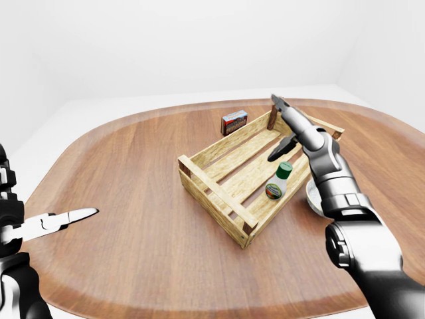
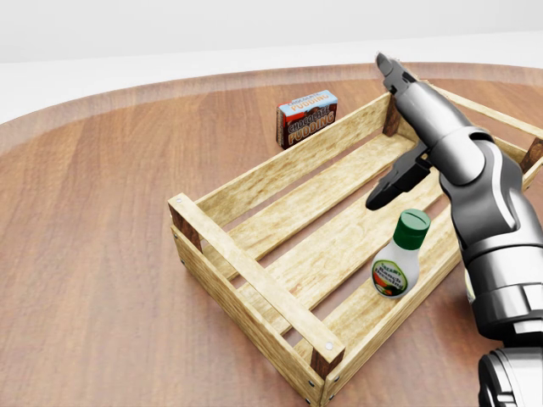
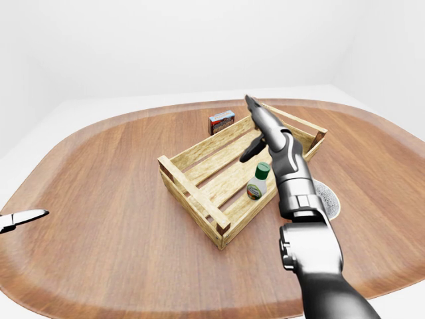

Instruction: Pick up the salad dressing and put it in the tray.

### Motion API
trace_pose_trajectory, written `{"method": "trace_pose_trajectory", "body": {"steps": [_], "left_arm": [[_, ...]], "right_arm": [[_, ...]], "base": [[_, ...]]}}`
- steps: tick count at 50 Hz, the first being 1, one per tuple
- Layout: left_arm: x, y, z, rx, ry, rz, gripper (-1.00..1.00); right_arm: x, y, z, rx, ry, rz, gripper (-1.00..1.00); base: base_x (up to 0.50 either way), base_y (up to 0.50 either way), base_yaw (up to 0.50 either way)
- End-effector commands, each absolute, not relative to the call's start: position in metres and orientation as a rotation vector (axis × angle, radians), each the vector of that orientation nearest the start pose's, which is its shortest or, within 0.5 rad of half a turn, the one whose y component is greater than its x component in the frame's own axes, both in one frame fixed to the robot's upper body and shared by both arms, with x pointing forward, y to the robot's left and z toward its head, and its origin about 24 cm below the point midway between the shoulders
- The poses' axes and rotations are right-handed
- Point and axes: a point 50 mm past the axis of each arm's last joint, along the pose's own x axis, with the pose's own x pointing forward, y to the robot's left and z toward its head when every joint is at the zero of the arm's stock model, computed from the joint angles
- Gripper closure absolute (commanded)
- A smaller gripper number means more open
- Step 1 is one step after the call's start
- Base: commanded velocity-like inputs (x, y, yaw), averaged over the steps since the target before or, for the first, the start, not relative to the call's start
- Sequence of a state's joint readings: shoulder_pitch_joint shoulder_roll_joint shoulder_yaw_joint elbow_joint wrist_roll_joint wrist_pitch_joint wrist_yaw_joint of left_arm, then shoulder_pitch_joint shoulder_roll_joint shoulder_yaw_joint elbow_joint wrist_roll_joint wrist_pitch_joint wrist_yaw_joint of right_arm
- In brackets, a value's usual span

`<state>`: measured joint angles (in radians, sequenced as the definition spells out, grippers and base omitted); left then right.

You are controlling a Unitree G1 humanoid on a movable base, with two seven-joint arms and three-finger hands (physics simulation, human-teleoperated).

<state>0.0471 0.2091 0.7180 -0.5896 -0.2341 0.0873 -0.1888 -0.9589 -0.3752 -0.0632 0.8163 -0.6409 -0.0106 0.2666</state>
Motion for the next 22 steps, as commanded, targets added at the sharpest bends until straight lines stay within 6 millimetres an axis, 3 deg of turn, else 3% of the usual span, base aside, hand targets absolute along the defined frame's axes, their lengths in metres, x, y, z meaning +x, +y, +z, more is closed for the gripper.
{"method": "trace_pose_trajectory", "body": {"steps": [1, 7, 22], "left_arm": [[0.170, 0.297, 0.191, 0.227, -0.549, 0.384, -1.00], [0.171, 0.298, 0.188, 0.222, -0.535, 0.384, -1.00], [0.171, 0.299, 0.187, 0.215, -0.535, 0.385, -1.00]], "right_arm": [[0.397, -0.188, 0.229, -0.987, -0.120, 0.113, -1.00], [0.394, -0.188, 0.240, -1.003, -0.145, 0.105, -1.00], [0.397, -0.189, 0.232, -1.002, -0.124, 0.105, -1.00]], "base": [[0.00, 0.00, 0.00], [0.00, 0.00, 0.00], [0.00, 0.00, 0.00]]}}
